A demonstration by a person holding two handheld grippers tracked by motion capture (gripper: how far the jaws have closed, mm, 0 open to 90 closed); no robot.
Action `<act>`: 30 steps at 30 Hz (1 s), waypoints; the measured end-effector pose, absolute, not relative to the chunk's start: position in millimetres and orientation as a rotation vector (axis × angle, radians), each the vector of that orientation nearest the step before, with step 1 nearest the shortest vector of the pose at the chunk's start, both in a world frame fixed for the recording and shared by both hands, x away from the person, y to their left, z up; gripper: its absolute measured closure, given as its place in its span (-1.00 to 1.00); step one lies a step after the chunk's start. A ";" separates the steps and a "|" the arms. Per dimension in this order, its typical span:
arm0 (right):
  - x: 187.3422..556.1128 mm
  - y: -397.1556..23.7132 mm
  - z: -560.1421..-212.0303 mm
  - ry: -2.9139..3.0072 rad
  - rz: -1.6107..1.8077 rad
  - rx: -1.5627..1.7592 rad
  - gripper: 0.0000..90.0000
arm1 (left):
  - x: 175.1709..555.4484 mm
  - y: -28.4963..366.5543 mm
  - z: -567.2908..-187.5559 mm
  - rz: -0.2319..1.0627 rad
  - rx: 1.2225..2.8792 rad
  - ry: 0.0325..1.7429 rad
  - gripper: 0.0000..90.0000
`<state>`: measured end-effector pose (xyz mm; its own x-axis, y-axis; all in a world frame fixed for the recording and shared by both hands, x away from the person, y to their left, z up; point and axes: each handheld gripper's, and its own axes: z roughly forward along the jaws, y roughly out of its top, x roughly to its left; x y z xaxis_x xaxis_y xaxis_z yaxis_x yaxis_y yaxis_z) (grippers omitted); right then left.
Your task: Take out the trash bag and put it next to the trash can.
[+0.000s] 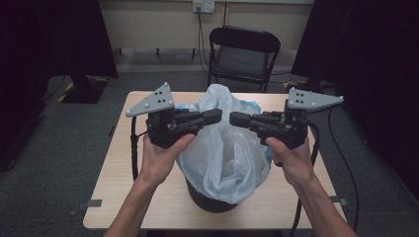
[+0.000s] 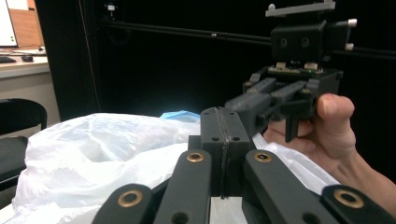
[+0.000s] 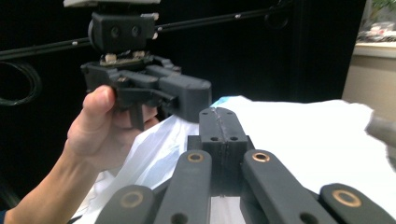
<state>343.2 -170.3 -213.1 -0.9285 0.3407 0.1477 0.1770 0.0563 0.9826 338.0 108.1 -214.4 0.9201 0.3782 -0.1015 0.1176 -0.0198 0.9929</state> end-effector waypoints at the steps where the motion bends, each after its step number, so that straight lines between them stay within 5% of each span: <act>1: 345.3 -167.1 -217.5 2.213 2.008 0.524 1.00 | 339.8 108.9 -215.5 0.192 1.575 0.395 1.00; 10: 351.5 -160.0 -228.6 2.283 2.028 0.524 0.89 | 343.2 104.3 -217.0 0.184 1.583 0.401 1.00; 13: 353.0 -155.1 -229.9 2.320 2.020 0.546 0.48 | 345.2 101.7 -218.3 0.180 1.587 0.401 1.00; 20: 353.1 -148.3 -227.7 2.349 1.930 0.604 0.21 | 347.5 91.4 -218.4 0.162 1.602 0.385 1.00; 21: 353.1 -148.3 -227.7 2.349 1.930 0.604 0.21 | 347.5 91.4 -218.4 0.162 1.602 0.385 1.00; 23: 352.7 -144.8 -226.1 2.358 1.889 0.598 0.68 | 346.2 87.4 -217.2 0.154 1.607 0.367 1.00; 26: 351.7 -144.4 -225.3 2.350 1.892 0.569 1.00 | 345.0 90.1 -217.0 0.143 1.595 0.351 0.99; 30: 352.4 -147.6 -220.1 2.314 1.910 0.565 1.00 | 341.5 102.9 -212.9 0.182 1.548 0.373 0.13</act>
<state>352.4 -147.6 -220.1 -0.9278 0.3350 0.1640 0.2245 0.1503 0.9628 341.5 102.9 -212.9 0.9307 0.3458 -0.1197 0.1188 0.0238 0.9926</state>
